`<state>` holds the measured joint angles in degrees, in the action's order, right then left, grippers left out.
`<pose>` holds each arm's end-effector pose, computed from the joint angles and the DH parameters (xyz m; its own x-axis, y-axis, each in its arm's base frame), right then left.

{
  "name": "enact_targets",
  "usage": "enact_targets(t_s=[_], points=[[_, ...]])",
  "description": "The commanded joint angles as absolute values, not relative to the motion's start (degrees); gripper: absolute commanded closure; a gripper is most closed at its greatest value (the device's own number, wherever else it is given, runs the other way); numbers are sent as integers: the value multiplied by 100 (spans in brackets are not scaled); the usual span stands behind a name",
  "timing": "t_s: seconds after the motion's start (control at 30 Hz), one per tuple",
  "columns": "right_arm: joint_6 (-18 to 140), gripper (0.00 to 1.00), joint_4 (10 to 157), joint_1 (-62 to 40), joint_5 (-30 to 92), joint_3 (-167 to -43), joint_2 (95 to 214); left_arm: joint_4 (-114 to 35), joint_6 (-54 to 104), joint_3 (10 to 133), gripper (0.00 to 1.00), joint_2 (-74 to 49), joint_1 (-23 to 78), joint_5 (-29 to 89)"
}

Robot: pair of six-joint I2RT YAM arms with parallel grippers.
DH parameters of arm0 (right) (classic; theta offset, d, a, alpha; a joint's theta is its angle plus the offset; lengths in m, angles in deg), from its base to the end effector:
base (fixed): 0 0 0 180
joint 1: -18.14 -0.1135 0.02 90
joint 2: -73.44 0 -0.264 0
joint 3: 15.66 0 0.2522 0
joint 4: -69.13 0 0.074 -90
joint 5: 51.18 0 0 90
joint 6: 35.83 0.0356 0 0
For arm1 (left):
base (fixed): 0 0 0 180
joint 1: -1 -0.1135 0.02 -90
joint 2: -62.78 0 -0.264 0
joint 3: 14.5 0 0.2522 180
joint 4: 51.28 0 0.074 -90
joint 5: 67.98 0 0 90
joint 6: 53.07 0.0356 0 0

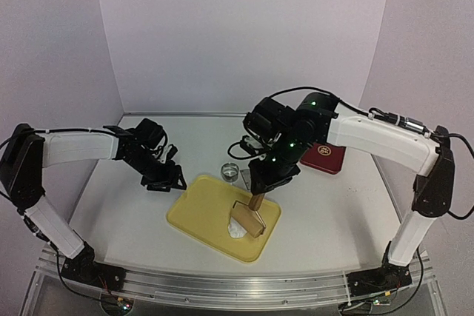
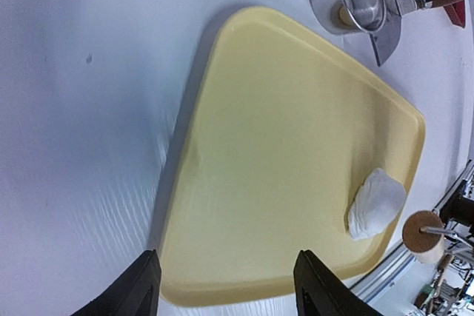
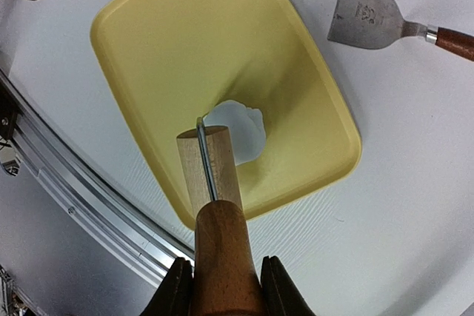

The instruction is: Roll out the dumpling wrappers from the dough

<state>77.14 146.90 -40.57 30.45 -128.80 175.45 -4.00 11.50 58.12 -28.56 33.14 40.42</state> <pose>0.1855 0.3152 0.3201 -0.7806 -0.5410 -0.3129 -0.6199 0.7338 0.2778 0.2556 -0.1738 0.1980 -0.9620 0.1232 -0.2435 0.2219 0.8726 -0.4351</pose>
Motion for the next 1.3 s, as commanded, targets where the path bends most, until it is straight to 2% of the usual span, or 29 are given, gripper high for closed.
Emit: enact_targets(t_s=[0.0, 0.33, 0.63, 1.27], points=[[7252, 100, 14539, -4120, 3372, -13232, 17626, -263, 89, 5189, 34, -2174, 3287, 4346], [6704, 100, 14036, -4151, 3584, -13084, 17804, -370, -212, 4687, 32, -2027, 3281, 4638], [6622, 100, 13825, -4218, 3511, -12954, 18008, -153, -65, 4583, 42, -2386, 3281, 4290], [6804, 100, 14427, -4555, 4585, -12792, 18626, -403, 168, 4411, 58, -2962, 3283, 4268]])
